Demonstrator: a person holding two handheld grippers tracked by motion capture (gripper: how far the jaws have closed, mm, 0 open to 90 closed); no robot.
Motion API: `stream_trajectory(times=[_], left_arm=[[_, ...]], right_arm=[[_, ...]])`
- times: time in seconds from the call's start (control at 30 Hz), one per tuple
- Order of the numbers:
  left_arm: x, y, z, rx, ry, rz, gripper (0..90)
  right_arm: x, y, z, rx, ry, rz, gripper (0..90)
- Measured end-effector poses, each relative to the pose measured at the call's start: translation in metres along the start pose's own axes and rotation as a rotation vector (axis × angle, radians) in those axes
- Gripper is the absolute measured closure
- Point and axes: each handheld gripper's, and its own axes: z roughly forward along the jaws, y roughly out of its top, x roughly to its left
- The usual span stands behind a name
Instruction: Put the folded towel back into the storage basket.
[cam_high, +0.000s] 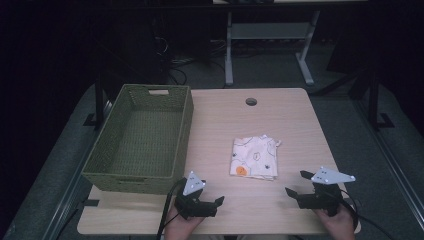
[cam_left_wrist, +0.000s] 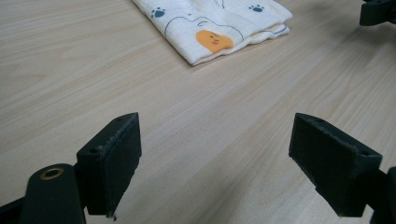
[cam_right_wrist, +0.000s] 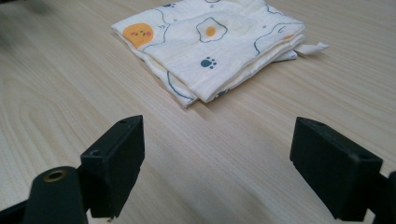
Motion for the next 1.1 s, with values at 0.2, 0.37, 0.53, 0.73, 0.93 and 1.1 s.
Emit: stream_trajectory(times=[0.2,0.37,0.53,0.73,0.93,1.1], left_arm=[[0.000,0.000,0.000,0.004,0.002,0.004,17.3],[-0.002,0.000,-0.001,0.006,-0.002,0.016,17.2],[-0.011,0.008,-0.005,0.000,-0.019,0.071,17.2],[-0.018,0.014,0.001,0.021,-0.064,0.100,17.1],[-0.024,0.030,0.001,0.031,-0.108,0.120,17.2],[-0.026,0.047,0.005,0.034,-0.116,0.146,17.2]], right_arm=[[-0.001,0.000,-0.001,-0.002,-0.001,0.005,17.5],[-0.001,0.000,-0.001,-0.006,-0.001,0.013,17.5],[0.001,0.000,-0.003,-0.004,-0.007,0.003,17.5],[0.001,-0.002,-0.005,-0.009,-0.015,0.010,17.5],[0.001,-0.003,-0.002,-0.001,-0.015,0.026,17.5],[0.000,-0.004,-0.003,-0.004,-0.022,0.028,17.5]])
